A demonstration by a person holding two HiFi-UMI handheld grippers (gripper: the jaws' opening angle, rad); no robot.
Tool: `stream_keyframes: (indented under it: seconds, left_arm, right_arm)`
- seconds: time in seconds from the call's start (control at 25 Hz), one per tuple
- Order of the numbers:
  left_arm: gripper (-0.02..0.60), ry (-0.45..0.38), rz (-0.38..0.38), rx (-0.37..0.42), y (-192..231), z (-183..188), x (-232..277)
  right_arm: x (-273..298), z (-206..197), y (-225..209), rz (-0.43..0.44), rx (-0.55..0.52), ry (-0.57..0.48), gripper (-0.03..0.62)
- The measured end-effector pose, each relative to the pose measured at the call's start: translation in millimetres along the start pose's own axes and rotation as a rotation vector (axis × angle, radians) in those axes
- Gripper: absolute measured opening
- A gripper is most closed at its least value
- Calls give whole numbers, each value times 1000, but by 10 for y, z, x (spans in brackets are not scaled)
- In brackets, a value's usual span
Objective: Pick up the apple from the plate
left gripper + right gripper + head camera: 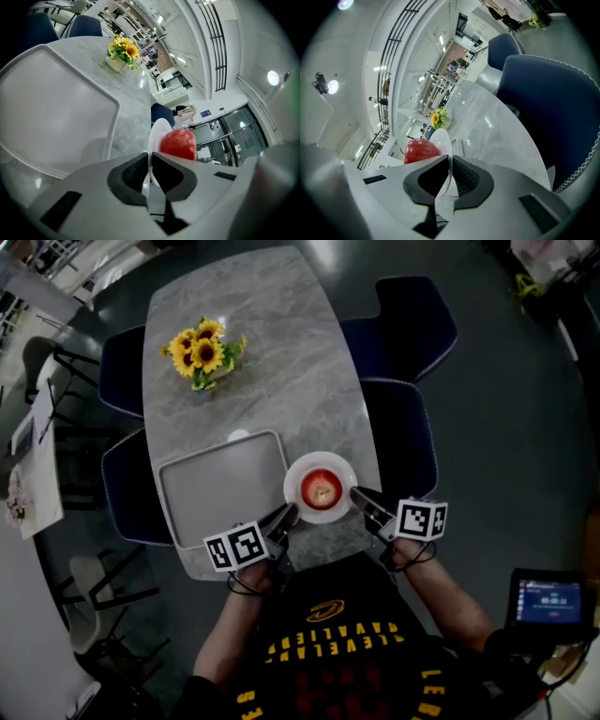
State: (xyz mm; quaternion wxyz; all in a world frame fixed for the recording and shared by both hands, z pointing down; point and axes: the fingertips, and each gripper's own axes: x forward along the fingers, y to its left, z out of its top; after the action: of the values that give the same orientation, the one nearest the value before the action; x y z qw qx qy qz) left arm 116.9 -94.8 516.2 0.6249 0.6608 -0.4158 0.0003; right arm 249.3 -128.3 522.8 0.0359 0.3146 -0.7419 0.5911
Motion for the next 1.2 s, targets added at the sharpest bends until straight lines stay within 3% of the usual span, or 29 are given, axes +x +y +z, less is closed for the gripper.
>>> stream_keyframes:
  seconds: [1.2]
  left_arm:
    - [29, 48, -22, -1, -124, -114, 213]
  right_arm:
    - [-166, 127, -152, -25, -3, -13, 35]
